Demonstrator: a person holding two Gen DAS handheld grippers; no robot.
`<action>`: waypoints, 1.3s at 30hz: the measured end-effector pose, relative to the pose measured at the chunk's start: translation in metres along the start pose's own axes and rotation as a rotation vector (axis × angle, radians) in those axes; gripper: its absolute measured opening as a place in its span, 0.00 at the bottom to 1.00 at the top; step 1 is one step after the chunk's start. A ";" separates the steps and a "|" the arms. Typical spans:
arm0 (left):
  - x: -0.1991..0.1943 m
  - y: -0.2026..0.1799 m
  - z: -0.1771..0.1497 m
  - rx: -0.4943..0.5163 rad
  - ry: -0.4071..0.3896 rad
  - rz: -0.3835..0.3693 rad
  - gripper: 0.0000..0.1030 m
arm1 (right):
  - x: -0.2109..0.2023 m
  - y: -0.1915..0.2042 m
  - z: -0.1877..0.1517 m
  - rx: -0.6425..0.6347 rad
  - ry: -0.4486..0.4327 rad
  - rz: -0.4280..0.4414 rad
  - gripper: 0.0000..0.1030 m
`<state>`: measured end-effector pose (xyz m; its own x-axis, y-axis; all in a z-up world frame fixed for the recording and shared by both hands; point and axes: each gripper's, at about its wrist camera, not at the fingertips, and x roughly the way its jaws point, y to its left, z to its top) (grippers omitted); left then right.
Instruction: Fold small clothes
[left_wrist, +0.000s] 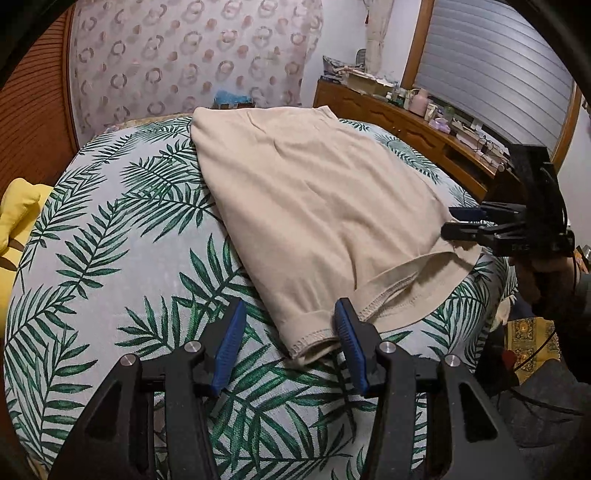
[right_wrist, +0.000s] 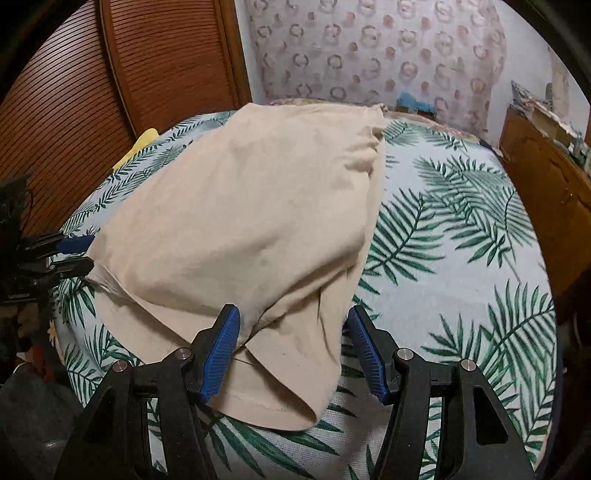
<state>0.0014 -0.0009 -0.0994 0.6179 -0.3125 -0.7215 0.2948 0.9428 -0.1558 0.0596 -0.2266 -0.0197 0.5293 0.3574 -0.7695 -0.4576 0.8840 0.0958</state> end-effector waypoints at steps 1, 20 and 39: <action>0.000 0.000 0.000 0.001 -0.001 0.002 0.50 | 0.000 0.000 0.000 0.001 -0.001 -0.003 0.62; 0.004 -0.004 0.001 -0.012 0.003 -0.038 0.14 | 0.010 0.023 -0.005 -0.060 -0.022 0.004 0.33; -0.023 0.018 0.112 -0.028 -0.236 -0.078 0.06 | -0.034 -0.013 0.054 -0.031 -0.243 0.086 0.07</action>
<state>0.0738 0.0108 -0.0099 0.7482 -0.4000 -0.5293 0.3300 0.9165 -0.2261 0.0860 -0.2339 0.0397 0.6419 0.4963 -0.5846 -0.5284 0.8387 0.1319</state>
